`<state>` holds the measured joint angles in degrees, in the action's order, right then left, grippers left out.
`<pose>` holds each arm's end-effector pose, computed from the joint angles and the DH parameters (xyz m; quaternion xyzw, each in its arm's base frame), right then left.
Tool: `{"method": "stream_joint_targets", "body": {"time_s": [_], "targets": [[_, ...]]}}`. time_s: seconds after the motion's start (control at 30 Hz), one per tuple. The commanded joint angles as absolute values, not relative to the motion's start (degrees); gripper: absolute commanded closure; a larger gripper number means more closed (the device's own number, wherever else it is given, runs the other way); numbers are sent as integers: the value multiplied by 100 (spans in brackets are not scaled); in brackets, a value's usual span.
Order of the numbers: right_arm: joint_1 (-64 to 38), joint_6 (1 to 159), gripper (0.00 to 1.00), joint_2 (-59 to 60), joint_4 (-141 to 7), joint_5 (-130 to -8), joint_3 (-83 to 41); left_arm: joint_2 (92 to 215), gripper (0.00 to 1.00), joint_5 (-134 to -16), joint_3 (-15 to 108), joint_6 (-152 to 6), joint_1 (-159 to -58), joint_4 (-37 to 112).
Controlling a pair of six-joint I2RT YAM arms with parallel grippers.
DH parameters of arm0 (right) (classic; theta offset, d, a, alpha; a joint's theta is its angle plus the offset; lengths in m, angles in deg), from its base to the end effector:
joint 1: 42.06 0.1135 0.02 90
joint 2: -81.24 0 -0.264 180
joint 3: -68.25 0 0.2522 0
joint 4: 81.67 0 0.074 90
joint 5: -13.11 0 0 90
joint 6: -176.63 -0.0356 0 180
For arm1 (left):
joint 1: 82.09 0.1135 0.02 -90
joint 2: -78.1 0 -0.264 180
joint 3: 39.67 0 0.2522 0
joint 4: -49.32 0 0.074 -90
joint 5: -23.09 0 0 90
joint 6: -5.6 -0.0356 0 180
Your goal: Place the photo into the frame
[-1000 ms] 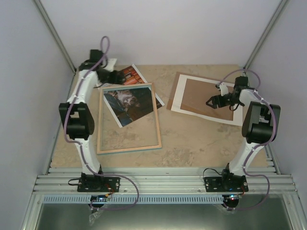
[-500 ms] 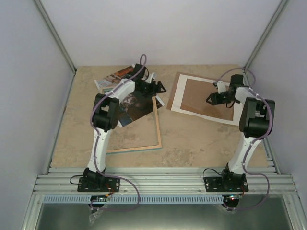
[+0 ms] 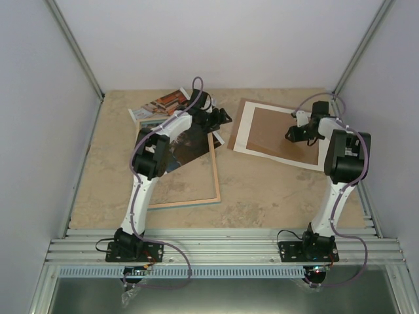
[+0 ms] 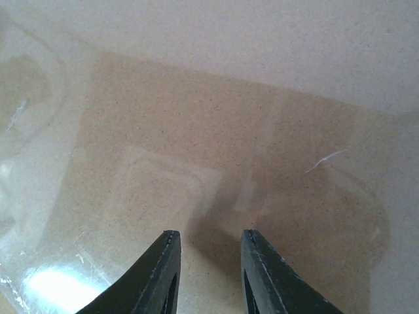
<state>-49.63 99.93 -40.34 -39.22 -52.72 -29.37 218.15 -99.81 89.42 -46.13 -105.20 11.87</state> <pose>0.4295 -0.0424 0.1384 -0.0906 0.9539 0.1654 0.2337 0.4881 -0.2293 0.1574 -0.0186 0.9020 -0.4014 0.1577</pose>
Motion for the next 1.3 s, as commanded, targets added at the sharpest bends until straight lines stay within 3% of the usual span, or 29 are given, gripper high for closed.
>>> {"method": "stream_joint_targets", "body": {"time_s": [0.0, 0.4, 0.6, 0.77, 0.8, 1.0, 1.27], "targets": [[-4904, 9919, 73, -4407, -3802, -5732, -2887, 22114, 22, -10216, 8737, -4075, -10529, 1646], [-4839, 9938, 75, -4639, -3620, -5695, -2945, 22380, 36, -11261, 8364, -3231, -10564, 3118], [-4812, 9972, 76, -4702, -3564, -5630, -2991, 22010, 61, -11493, 7955, -2723, -10562, 4700], [-4802, 9975, 77, -4766, -3523, -5620, -3073, 21970, 74, -11564, 7899, -2418, -10564, 5331], [-4803, 9969, 77, -4775, -3515, -5616, -3085, 21993, 73, -11554, 7883, -2336, -10560, 5390], [-4775, 9955, 77, -4830, -3485, -5607, -3147, 22139, 46, -11185, 7713, -2205, -10560, 5082], [-4757, 9938, 77, -4843, -3477, -5591, -3146, 22205, 44, -10762, 7485, -2182, -10564, 4384]]}}
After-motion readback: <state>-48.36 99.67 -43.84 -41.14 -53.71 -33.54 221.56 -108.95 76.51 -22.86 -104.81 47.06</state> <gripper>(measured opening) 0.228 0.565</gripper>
